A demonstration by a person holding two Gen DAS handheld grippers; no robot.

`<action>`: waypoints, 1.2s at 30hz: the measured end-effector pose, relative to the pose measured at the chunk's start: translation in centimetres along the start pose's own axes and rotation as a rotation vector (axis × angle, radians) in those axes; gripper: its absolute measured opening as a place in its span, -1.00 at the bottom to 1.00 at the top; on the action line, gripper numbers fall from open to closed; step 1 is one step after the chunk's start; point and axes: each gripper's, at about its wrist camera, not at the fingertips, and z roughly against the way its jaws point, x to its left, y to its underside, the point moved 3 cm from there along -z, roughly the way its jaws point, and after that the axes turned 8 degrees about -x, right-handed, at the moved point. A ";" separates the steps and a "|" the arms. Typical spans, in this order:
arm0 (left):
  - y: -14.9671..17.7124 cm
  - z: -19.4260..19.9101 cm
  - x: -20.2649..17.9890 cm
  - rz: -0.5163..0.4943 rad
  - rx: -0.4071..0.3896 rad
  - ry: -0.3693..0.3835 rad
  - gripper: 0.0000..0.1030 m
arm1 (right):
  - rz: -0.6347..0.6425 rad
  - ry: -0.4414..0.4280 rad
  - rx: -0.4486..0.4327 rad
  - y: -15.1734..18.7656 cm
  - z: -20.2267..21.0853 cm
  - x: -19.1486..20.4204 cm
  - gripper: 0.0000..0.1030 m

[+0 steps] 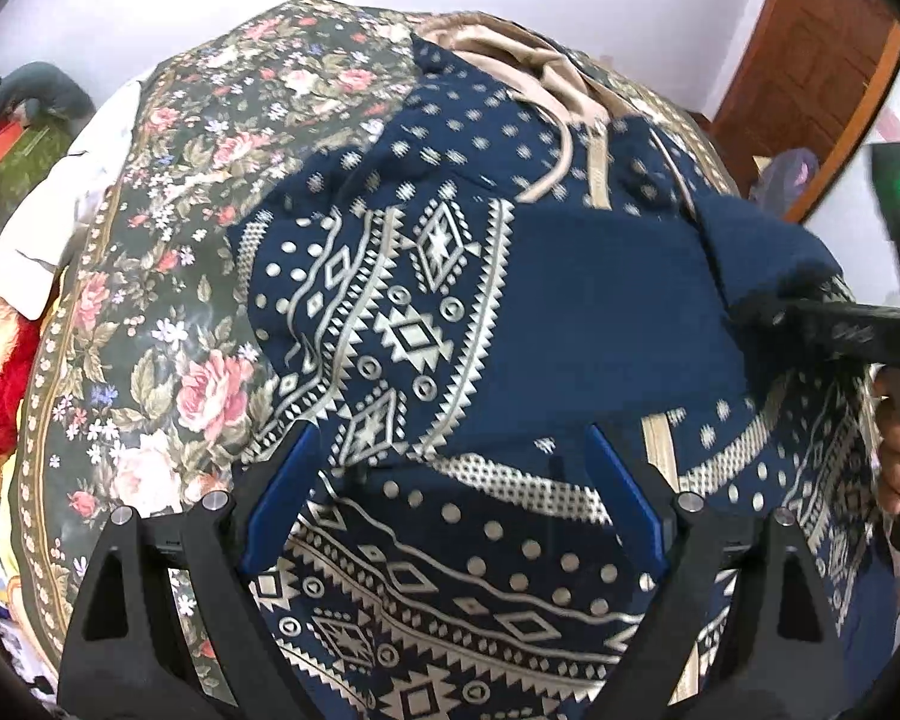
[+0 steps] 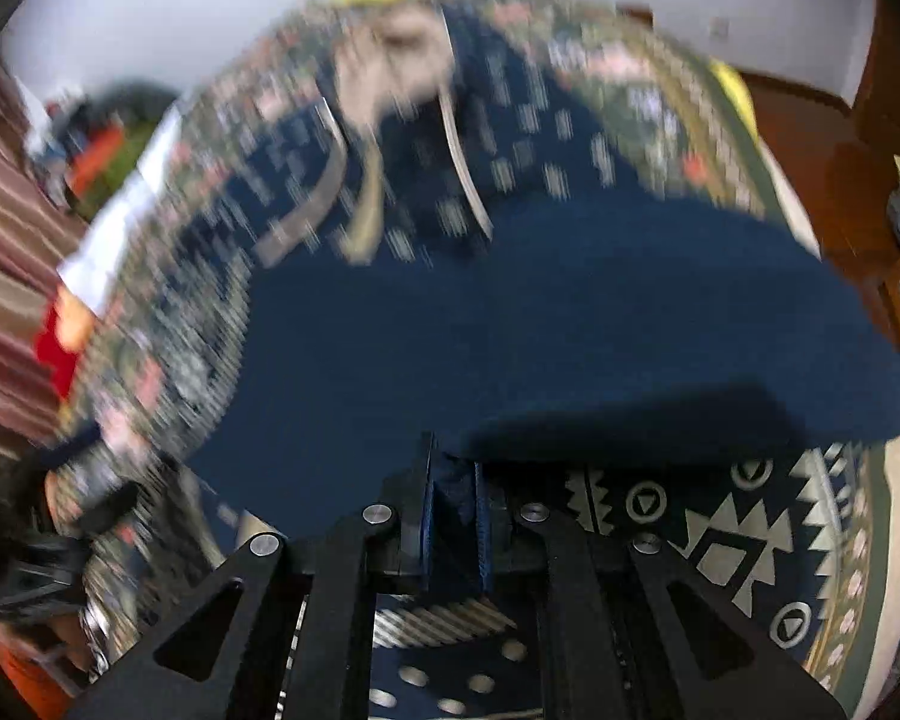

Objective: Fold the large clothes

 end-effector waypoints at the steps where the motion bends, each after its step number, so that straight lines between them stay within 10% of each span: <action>1: 0.1 0.0 -0.5 -0.009 0.005 0.008 0.74 | -0.002 -0.017 0.013 0.2 -0.4 -0.6 -0.85; 14: -4.4 -1.4 -12.3 -0.110 -0.012 0.182 0.74 | -0.054 -0.208 0.070 1.9 5.1 -3.6 -0.85; 24: -3.4 -7.7 -17.3 -0.214 0.134 0.118 0.74 | 0.007 -0.104 -0.062 4.2 12.0 -9.0 -0.85; 36: -9.0 -3.3 -24.0 -0.337 0.009 0.217 0.74 | -0.103 0.103 -0.177 4.8 16.1 -17.9 -0.85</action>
